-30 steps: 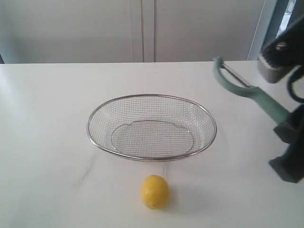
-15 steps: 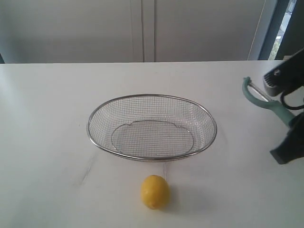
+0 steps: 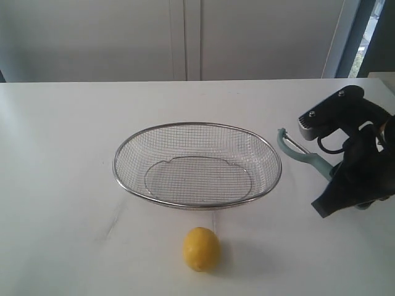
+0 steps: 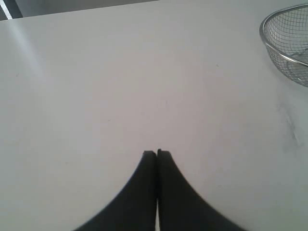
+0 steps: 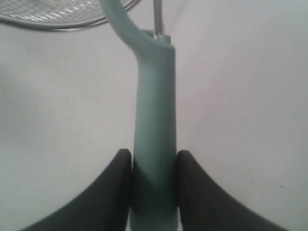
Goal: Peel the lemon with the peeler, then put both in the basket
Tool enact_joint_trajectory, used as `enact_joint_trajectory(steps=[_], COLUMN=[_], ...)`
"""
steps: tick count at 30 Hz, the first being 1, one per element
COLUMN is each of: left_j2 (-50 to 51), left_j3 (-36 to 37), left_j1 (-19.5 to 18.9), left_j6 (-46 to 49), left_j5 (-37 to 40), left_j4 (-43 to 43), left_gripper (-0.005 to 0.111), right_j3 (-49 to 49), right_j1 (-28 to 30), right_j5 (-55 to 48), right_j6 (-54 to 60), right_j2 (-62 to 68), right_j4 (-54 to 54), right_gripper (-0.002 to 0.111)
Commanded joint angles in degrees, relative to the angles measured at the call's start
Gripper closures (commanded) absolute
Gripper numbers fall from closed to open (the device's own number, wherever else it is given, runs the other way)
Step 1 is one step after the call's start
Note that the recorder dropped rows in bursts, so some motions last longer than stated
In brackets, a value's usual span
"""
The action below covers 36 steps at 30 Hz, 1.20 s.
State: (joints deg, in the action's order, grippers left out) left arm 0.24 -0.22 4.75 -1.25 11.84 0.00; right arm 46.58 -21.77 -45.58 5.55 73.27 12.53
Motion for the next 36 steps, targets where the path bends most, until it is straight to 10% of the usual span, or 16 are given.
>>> enact_joint_trajectory(steps=[1,36], left_j2=[-0.2,-0.2], left_j3=[0.2,0.2], left_j1=[0.0,0.0], left_j6=[0.0,-0.1], left_j5=[0.2,-7.0], left_j4=[0.3,0.0], left_gripper=[0.107,0.107], right_j3=[0.3,0.3], right_j1=[0.4,0.4], right_j5=[0.3,-0.5], right_j6=[0.6,0.2], right_j2=[-1.3,-1.8], right_j4=[-0.6,-5.7], right_gripper=[0.108,0.108])
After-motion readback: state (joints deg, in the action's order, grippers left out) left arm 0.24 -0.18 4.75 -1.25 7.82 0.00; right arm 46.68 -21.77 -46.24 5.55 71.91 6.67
